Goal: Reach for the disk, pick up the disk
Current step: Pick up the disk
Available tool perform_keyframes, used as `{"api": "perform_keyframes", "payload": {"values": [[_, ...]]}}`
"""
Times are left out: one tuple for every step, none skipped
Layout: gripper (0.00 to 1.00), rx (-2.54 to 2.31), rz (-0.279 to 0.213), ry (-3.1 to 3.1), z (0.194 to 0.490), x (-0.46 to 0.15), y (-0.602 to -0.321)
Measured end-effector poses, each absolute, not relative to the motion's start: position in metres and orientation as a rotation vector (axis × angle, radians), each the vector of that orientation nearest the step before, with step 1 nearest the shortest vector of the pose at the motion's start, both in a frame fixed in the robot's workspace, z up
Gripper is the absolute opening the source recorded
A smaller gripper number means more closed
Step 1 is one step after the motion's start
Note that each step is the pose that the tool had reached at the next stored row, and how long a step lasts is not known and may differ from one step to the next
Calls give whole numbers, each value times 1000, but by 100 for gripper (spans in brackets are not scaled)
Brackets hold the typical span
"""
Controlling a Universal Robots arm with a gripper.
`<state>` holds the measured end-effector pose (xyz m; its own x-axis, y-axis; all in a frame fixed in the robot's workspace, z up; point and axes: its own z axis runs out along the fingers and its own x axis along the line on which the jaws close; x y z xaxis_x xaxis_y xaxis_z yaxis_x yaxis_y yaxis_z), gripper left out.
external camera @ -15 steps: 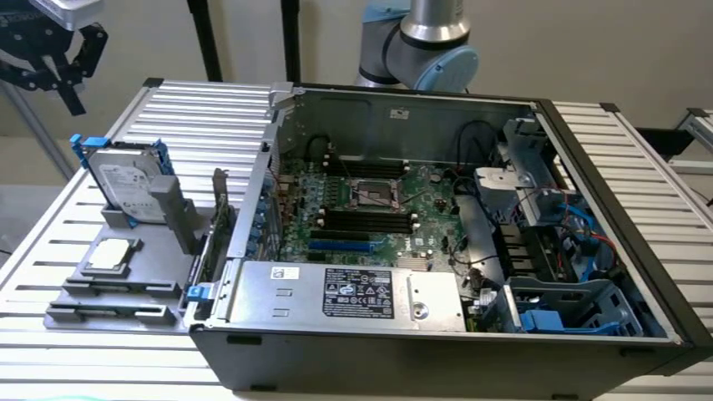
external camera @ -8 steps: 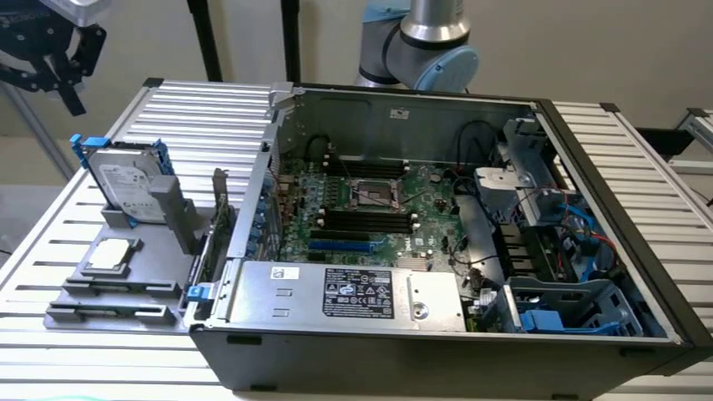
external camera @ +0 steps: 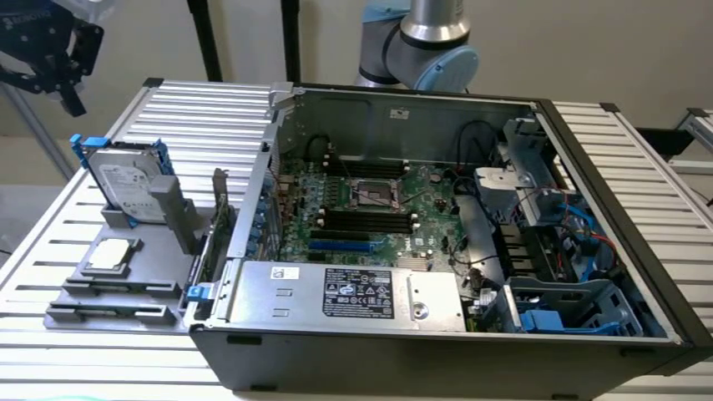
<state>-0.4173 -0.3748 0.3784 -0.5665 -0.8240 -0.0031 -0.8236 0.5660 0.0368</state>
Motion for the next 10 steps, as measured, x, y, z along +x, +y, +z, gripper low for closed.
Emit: {"api": "perform_keyframes", "payload": {"values": [[11,1480,-53,-2754,378,-417,-375],[11,1503,-53,-2741,378,-417,-375],[11,1529,-53,-2726,378,-417,-375],[11,1553,-52,-2713,378,-417,-375],[11,1578,-52,-2698,378,-417,-375],[11,1603,-52,-2683,377,-417,-375],[11,1627,-52,-2667,377,-417,-375],[11,1650,-51,-2653,377,-417,-375],[11,1675,-51,-2637,377,-417,-375],[11,1698,-51,-2622,377,-417,-375]]}}
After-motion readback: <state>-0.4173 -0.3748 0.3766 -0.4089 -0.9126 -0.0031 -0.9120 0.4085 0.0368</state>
